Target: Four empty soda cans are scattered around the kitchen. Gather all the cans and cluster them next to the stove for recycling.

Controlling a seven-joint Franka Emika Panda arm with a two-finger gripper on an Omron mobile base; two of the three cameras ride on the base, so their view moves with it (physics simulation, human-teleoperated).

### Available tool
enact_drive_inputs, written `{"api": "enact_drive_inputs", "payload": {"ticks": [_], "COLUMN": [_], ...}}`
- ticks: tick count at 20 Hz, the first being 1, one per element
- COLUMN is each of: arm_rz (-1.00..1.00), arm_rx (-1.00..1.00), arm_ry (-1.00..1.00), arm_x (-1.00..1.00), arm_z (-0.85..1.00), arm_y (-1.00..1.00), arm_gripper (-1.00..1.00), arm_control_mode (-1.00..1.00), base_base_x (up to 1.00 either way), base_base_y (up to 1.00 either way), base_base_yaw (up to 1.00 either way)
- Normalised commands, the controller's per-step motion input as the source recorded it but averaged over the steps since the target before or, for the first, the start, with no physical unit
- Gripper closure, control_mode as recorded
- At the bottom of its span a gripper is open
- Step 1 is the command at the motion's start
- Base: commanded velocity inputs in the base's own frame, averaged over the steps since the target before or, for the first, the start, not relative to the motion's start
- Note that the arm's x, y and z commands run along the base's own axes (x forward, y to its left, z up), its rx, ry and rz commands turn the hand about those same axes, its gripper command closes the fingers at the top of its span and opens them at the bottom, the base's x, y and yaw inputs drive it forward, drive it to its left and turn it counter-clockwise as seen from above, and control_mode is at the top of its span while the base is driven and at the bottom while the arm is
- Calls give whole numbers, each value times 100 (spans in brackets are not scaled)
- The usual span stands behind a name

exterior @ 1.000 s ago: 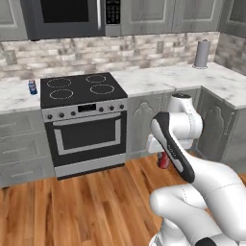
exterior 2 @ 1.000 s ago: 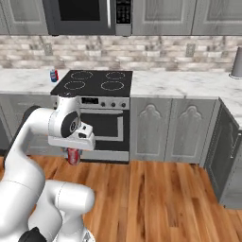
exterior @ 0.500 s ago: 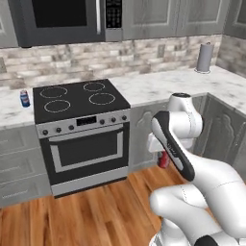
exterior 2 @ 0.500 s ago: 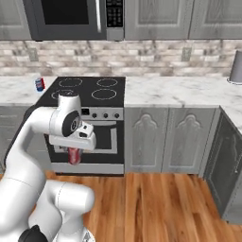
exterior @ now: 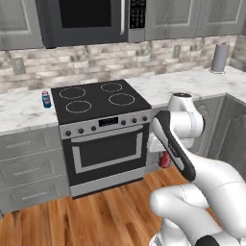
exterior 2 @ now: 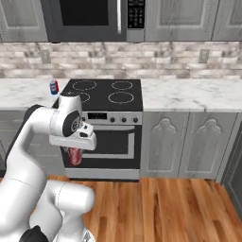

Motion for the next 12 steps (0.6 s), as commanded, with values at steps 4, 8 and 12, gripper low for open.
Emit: {"api": "enact_drive_inputs", "payload": {"ticks": [4, 8, 12], "arm_rz": [0, 0, 0], "arm_rx": [0, 0, 0], "arm_ry": [0, 0, 0], "arm_x": [0, 0, 0], "arm_z": [0, 0, 0], "arm_y": [0, 0, 0], "arm_gripper": [100, 100, 100], "arm_control_mode": [100, 100, 100], "base_base_x": [44, 57, 51], "base_base_y": [69, 50, 50], "base_base_yaw": [0, 0, 0]}}
